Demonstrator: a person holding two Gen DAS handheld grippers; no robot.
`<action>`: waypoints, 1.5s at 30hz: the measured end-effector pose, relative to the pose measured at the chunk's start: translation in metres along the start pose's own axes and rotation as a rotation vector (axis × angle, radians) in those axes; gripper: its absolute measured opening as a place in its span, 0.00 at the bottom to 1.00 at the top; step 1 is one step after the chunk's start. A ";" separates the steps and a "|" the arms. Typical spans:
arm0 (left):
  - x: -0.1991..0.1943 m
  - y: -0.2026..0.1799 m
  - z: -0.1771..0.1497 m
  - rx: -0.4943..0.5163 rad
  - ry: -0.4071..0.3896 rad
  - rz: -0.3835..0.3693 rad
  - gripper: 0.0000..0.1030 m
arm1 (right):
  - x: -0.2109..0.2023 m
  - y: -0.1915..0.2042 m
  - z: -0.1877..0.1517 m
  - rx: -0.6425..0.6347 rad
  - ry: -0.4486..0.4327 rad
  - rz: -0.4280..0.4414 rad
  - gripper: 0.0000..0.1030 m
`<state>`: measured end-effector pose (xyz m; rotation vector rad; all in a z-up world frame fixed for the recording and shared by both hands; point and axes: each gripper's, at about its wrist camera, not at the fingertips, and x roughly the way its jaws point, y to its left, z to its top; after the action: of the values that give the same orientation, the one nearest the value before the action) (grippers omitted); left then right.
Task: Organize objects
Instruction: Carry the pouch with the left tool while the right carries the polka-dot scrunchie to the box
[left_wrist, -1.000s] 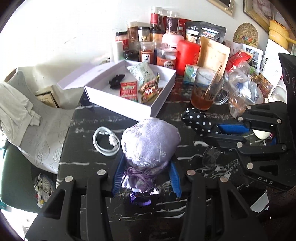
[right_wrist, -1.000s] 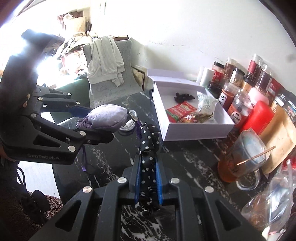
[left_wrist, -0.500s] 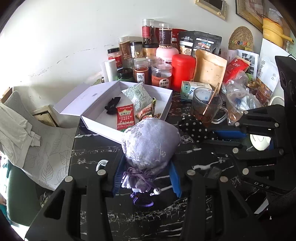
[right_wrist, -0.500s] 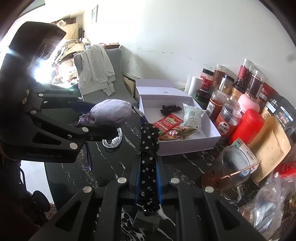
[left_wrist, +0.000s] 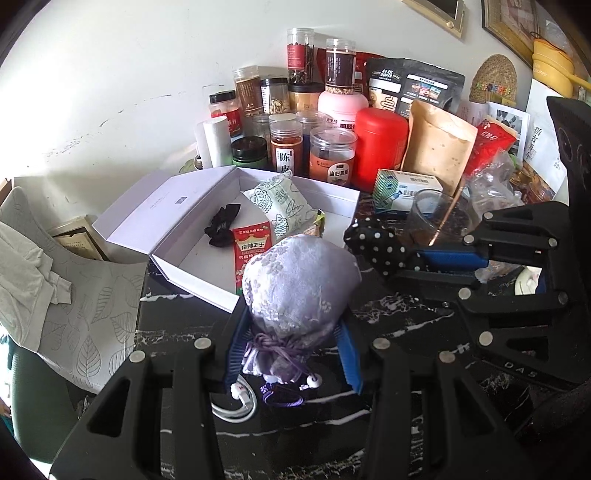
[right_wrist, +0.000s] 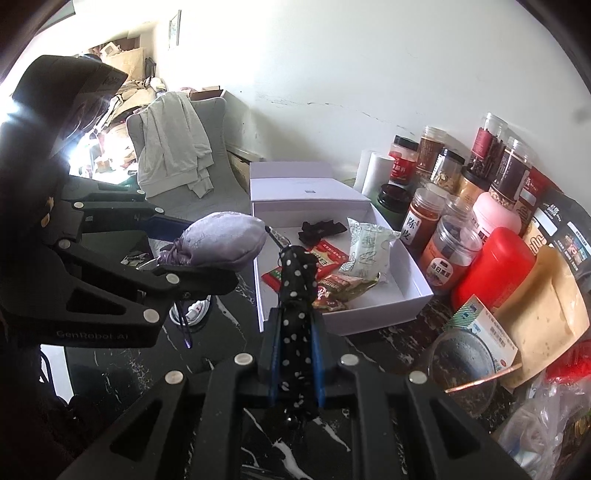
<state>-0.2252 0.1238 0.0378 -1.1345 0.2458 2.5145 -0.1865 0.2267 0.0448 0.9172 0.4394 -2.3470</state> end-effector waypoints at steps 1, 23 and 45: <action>0.005 0.003 0.003 0.001 0.003 0.000 0.41 | 0.004 -0.003 0.002 0.002 0.001 0.001 0.13; 0.093 0.067 0.081 -0.018 -0.010 0.026 0.41 | 0.082 -0.060 0.062 0.084 -0.008 -0.019 0.13; 0.165 0.105 0.144 -0.012 -0.016 0.064 0.41 | 0.146 -0.103 0.101 0.170 0.011 -0.084 0.13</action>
<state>-0.4664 0.1147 0.0100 -1.1280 0.2669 2.5833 -0.3888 0.2003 0.0239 1.0073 0.2908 -2.4871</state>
